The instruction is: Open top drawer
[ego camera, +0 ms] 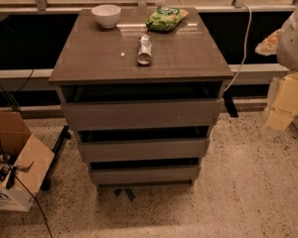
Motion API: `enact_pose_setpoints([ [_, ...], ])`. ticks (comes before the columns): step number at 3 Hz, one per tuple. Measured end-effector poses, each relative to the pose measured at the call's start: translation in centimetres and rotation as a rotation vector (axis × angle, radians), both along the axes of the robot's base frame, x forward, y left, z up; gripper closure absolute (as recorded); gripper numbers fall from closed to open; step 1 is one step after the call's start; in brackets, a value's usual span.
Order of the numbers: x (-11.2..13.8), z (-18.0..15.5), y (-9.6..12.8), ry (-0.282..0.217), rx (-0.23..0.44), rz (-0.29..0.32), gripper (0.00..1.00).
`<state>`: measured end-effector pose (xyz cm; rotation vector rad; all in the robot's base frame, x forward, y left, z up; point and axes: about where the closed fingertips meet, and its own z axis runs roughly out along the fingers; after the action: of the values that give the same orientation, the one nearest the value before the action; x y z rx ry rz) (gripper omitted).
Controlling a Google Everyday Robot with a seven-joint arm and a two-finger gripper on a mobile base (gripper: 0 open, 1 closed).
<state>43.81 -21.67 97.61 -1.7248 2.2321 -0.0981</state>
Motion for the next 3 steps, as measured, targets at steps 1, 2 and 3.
enact_pose_setpoints([
  [1, 0.0, 0.0, 0.0, 0.000, 0.000, 0.000, 0.00],
  [2, 1.0, -0.7, 0.6, -0.037, 0.020, 0.019, 0.00],
  [3, 3.8, -2.7, 0.8, -0.085, 0.091, 0.021, 0.00],
])
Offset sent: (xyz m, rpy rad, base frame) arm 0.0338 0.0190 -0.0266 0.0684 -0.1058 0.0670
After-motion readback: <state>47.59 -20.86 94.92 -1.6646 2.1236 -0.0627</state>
